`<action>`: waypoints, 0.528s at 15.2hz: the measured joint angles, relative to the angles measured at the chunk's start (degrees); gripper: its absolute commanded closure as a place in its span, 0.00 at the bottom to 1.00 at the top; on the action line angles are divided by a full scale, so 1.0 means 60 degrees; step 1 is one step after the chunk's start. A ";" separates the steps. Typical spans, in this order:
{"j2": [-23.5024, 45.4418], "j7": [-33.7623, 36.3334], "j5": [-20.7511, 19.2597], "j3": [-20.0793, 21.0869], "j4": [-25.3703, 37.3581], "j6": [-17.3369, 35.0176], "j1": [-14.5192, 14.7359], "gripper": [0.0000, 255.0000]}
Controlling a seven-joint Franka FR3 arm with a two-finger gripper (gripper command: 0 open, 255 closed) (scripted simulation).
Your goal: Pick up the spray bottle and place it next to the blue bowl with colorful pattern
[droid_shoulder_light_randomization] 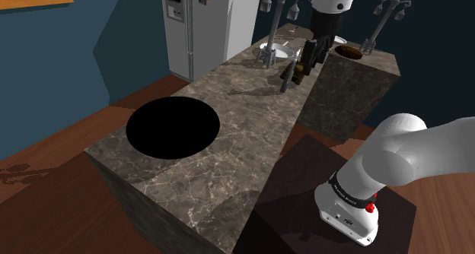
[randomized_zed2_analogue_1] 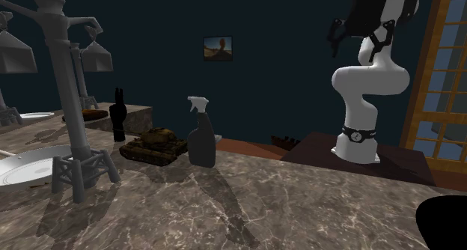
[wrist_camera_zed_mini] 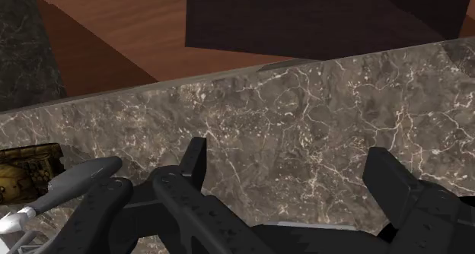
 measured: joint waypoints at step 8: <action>0.1470 0.1096 -0.0428 -0.0178 0.0103 0.1847 -0.0756 0.00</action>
